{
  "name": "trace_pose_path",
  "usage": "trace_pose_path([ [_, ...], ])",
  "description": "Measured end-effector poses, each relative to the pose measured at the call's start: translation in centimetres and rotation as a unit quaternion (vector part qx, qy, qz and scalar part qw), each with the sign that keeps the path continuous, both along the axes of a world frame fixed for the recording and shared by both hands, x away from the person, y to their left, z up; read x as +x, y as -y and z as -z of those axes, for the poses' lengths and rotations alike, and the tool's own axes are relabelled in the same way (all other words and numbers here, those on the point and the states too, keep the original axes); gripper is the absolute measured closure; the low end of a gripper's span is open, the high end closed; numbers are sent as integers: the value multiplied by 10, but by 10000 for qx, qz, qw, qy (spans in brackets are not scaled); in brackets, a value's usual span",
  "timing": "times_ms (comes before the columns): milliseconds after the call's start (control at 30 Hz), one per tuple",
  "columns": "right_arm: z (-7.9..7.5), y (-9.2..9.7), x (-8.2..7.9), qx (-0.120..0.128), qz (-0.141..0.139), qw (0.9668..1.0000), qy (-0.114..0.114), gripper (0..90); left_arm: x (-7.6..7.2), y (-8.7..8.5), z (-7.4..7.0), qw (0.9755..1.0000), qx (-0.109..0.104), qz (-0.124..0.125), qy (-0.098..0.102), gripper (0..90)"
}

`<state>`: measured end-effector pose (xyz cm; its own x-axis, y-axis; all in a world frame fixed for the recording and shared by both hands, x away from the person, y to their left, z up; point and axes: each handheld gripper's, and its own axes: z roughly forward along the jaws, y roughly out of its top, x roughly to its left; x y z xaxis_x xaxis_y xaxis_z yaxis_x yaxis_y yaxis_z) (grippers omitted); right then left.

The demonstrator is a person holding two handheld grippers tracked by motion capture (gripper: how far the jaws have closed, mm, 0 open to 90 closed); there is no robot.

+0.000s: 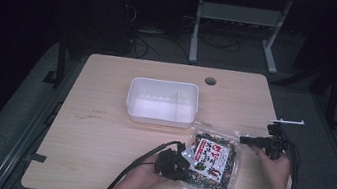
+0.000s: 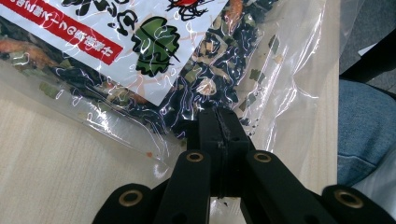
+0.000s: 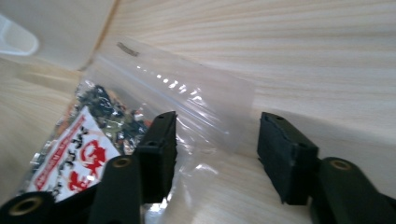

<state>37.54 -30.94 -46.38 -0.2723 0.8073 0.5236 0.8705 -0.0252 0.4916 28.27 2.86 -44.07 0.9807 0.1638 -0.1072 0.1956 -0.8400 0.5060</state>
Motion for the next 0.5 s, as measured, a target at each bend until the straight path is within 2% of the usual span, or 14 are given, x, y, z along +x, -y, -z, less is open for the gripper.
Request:
trace_pose_path([
  [33, 0, -1, 0, 74, 3, 10000, 3, 551, 0, 0, 0, 10000, 0, 3, -5, 899],
  [133, 0, -2, 1, 57, 43, 10000, -4, 600, 0, 0, 0, 10000, -7, 3, -11, 899],
  [233, 4, 1, 3, 70, 164, 9998, -51, 746, 0, -1, 1, 10000, -37, -5, -22, 899],
  [267, 4, 2, 2, 33, 169, 9998, -33, 791, 1, -1, 1, 10000, -47, -9, -34, 899],
  [300, 4, 2, 2, 33, 169, 9998, -33, 791, 1, -1, 1, 10000, -47, -9, -34, 899],
  [333, 3, 5, 2, 67, 117, 9999, 31, 862, 1, -1, 1, 10000, -50, -9, -29, 899],
  [400, 1, 6, 1, 153, 76, 9998, 84, 883, 0, -1, 1, 10000, -47, -13, -12, 898],
  [500, -4, 6, -4, 27, -7, 9997, 232, 892, 0, -1, 1, 9999, -82, -89, -24, 898],
])
